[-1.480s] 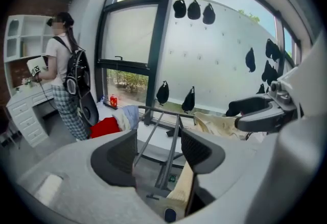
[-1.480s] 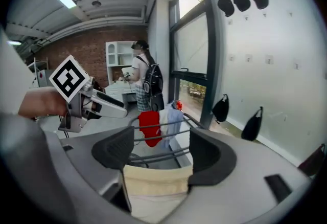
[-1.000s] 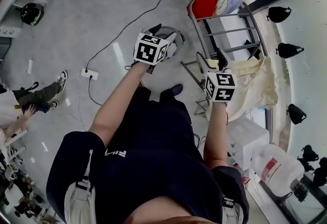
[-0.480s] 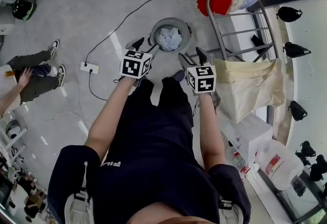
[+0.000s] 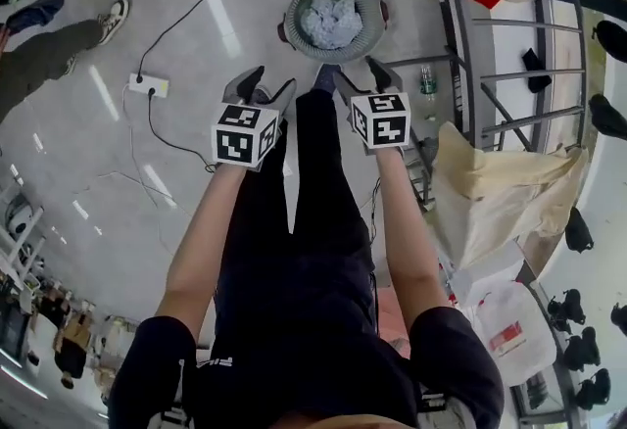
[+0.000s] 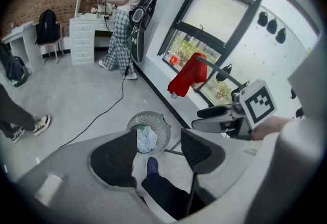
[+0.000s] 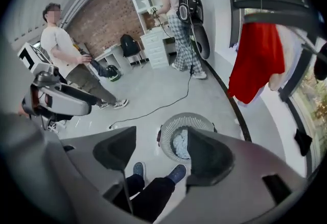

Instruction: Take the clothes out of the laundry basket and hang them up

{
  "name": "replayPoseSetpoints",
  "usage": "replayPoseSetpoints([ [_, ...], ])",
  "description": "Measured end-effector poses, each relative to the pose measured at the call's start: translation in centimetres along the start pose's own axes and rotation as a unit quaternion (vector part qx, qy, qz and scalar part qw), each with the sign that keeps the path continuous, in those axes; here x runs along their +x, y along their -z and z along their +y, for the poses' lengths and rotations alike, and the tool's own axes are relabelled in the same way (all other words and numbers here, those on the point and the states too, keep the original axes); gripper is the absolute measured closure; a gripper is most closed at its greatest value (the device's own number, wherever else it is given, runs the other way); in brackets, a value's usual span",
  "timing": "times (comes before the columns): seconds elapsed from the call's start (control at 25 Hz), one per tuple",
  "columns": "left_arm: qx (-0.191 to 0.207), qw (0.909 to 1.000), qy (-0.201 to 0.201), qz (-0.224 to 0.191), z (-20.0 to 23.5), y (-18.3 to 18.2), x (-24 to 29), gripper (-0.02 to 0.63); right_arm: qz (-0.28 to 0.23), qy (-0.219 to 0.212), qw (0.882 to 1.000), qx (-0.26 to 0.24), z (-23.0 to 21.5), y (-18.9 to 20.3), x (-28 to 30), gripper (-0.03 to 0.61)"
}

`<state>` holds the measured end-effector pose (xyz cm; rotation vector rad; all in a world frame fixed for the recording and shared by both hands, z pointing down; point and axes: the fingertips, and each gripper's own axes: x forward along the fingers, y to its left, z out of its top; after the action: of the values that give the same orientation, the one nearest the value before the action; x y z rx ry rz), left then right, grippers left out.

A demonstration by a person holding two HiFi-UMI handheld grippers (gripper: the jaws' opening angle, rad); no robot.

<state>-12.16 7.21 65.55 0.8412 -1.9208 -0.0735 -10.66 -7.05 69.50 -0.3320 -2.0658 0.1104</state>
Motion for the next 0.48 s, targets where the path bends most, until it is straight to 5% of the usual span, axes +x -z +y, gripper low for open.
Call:
replayPoseSetpoints([
  [0.48, -0.06, 0.9977, -0.017, 0.025, 7.8, 8.5, 15.6, 0.356, 0.056, 0.018, 0.998, -0.005, -10.1, 8.9, 22.0, 0.288],
])
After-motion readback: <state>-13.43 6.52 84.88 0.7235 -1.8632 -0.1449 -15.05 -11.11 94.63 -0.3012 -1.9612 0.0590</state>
